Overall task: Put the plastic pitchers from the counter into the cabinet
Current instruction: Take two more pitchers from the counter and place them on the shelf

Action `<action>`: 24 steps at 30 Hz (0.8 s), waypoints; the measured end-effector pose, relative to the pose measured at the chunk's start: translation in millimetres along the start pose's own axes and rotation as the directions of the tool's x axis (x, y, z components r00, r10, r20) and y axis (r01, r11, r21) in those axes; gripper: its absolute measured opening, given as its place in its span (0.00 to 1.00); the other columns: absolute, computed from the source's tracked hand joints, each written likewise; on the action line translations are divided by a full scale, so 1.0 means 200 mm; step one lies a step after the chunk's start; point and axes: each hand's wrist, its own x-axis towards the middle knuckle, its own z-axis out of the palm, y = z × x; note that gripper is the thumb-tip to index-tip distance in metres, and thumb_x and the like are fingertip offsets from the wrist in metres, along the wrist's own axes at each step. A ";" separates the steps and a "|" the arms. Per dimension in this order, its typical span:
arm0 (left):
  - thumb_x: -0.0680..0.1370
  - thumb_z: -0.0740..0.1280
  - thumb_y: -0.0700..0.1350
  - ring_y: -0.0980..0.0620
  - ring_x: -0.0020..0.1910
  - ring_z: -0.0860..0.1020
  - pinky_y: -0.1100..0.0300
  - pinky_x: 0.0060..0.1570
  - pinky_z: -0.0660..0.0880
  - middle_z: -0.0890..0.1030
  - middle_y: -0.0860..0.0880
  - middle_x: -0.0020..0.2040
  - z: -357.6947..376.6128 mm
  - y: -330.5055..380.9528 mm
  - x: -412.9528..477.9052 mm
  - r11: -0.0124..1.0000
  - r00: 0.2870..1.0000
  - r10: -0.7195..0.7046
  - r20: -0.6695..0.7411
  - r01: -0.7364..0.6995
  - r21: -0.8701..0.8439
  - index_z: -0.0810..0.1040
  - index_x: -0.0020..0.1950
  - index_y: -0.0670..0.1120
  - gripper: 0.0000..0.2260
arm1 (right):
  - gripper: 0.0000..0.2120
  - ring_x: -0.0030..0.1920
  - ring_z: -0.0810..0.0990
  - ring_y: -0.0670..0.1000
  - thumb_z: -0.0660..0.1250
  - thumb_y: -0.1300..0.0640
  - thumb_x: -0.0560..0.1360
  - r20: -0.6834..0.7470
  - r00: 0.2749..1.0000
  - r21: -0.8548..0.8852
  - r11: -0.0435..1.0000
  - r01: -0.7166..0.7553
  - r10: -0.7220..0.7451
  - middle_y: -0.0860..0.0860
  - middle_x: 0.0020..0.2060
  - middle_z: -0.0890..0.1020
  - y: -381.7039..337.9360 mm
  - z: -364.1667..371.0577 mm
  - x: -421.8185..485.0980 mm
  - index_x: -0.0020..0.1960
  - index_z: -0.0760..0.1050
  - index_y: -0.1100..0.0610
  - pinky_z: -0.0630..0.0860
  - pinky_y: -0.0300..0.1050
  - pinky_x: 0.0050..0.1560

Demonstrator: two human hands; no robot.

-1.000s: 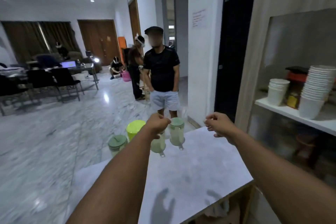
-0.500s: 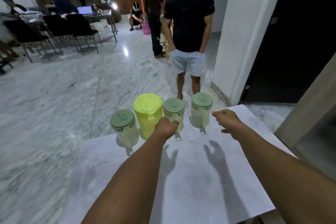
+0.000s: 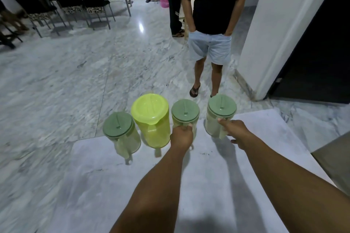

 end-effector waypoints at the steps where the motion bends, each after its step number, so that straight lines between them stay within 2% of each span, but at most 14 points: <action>1: 0.81 0.64 0.52 0.38 0.52 0.81 0.51 0.54 0.77 0.84 0.40 0.48 0.00 0.00 0.00 0.999 1.000 -0.014 0.010 0.014 -0.032 0.81 0.47 0.41 0.15 | 0.28 0.59 0.78 0.60 0.70 0.39 0.73 0.005 1.000 0.013 1.000 0.008 -0.008 0.59 0.59 0.80 0.01 0.00 0.01 0.61 0.76 0.61 0.73 0.53 0.51; 2: 0.81 0.65 0.50 0.38 0.49 0.80 0.51 0.52 0.77 0.82 0.41 0.44 0.01 0.00 -0.01 0.997 0.999 -0.026 0.018 0.027 -0.069 0.80 0.43 0.42 0.14 | 0.28 0.58 0.79 0.60 0.69 0.38 0.73 0.004 1.000 0.021 1.000 0.018 -0.018 0.58 0.58 0.81 0.01 0.00 0.00 0.60 0.76 0.60 0.73 0.53 0.51; 3: 0.81 0.65 0.49 0.37 0.49 0.80 0.51 0.51 0.77 0.82 0.40 0.44 0.02 0.00 -0.02 0.994 0.999 -0.038 0.031 0.041 -0.100 0.80 0.44 0.42 0.13 | 0.28 0.58 0.79 0.60 0.69 0.38 0.73 0.000 1.000 0.031 0.999 0.028 -0.028 0.57 0.57 0.82 0.02 -0.01 -0.01 0.60 0.76 0.60 0.74 0.53 0.51; 6: 0.82 0.62 0.48 0.36 0.57 0.80 0.53 0.51 0.75 0.82 0.36 0.56 0.03 0.02 -0.07 0.984 0.997 -0.063 0.046 0.070 -0.161 0.80 0.59 0.36 0.16 | 0.26 0.53 0.83 0.58 0.67 0.38 0.74 -0.022 0.999 0.086 0.995 0.048 -0.046 0.57 0.49 0.85 0.02 -0.03 -0.07 0.57 0.77 0.61 0.76 0.54 0.54; 8: 0.81 0.59 0.51 0.36 0.58 0.80 0.50 0.58 0.77 0.82 0.37 0.58 0.04 0.02 -0.11 0.985 0.999 -0.028 0.046 0.035 -0.171 0.79 0.61 0.35 0.21 | 0.23 0.46 0.85 0.57 0.66 0.40 0.76 -0.050 0.997 0.123 0.990 0.072 -0.066 0.56 0.40 0.83 0.02 -0.07 -0.15 0.50 0.76 0.62 0.76 0.50 0.46; 11: 0.71 0.55 0.59 0.36 0.56 0.81 0.42 0.60 0.78 0.83 0.37 0.58 0.10 -0.07 -0.07 0.987 0.998 0.042 0.047 -0.034 -0.158 0.78 0.62 0.38 0.31 | 0.19 0.34 0.78 0.56 0.65 0.43 0.78 -0.108 0.993 0.190 0.979 0.074 -0.054 0.56 0.34 0.76 0.06 -0.14 -0.33 0.47 0.73 0.60 0.75 0.48 0.39; 13: 0.70 0.57 0.60 0.37 0.55 0.82 0.41 0.58 0.80 0.83 0.38 0.58 0.08 -0.07 -0.18 0.983 0.994 0.067 0.085 -0.051 -0.178 0.77 0.65 0.40 0.32 | 0.18 0.30 0.73 0.53 0.63 0.43 0.79 -0.153 0.987 0.256 0.964 0.077 -0.038 0.55 0.34 0.75 0.10 -0.21 -0.49 0.47 0.72 0.60 0.74 0.47 0.36; 17: 0.78 0.63 0.54 0.43 0.46 0.81 0.48 0.50 0.83 0.82 0.39 0.56 -0.02 0.06 -0.67 0.958 0.956 0.185 0.229 -0.124 -0.257 0.77 0.62 0.41 0.20 | 0.16 0.29 0.70 0.52 0.57 0.45 0.81 -0.297 0.954 0.347 0.928 0.135 -0.028 0.55 0.33 0.74 0.22 -0.40 -0.88 0.47 0.71 0.58 0.71 0.45 0.34; 21: 0.74 0.67 0.52 0.42 0.52 0.83 0.48 0.49 0.83 0.83 0.41 0.55 0.00 0.10 -1.12 0.945 0.878 0.278 0.389 -0.178 -0.274 0.78 0.58 0.43 0.17 | 0.15 0.29 0.72 0.51 0.57 0.47 0.80 -0.440 0.897 0.368 0.901 0.228 -0.047 0.54 0.32 0.74 0.42 -0.64 -1.36 0.50 0.73 0.58 0.71 0.46 0.35; 24: 0.77 0.69 0.50 0.42 0.47 0.85 0.50 0.46 0.83 0.84 0.43 0.49 0.08 0.13 -1.51 0.938 0.793 0.336 0.509 -0.230 -0.261 0.77 0.52 0.45 0.10 | 0.15 0.29 0.74 0.53 0.58 0.49 0.80 -0.544 0.838 0.368 0.882 0.296 -0.054 0.56 0.33 0.75 0.59 -0.87 -1.76 0.49 0.74 0.61 0.69 0.46 0.32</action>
